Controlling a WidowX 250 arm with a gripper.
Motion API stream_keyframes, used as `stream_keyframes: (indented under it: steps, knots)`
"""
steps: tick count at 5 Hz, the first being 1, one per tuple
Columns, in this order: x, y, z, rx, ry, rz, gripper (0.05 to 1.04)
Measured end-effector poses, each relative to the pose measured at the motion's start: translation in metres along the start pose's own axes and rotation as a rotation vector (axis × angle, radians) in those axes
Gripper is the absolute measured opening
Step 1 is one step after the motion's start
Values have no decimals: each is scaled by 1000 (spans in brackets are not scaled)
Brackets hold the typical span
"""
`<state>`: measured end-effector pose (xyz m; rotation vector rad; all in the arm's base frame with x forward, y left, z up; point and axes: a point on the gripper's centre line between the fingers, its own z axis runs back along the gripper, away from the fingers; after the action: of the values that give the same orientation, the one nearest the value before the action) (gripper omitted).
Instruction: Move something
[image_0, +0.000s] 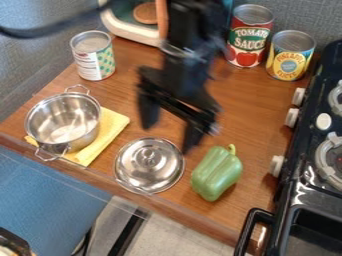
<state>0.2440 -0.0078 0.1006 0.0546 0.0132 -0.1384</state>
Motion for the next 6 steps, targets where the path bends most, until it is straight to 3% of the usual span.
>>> stream_keyframes:
  steps: [1, 2, 3, 4, 5, 6]
  knots:
    - [6, 32, 1, -2, -20, 61, 1001]
    - [13, 81, 0, 35, -40, 131, 1001]
    - [22, 128, 5, 105, -63, 169, 1001]
    - [31, 181, 3, 128, -60, 212, 1001]
    - [39, 229, -2, 126, -42, 262, 1001]
    - [40, 266, -11, 80, -27, 334, 1001]
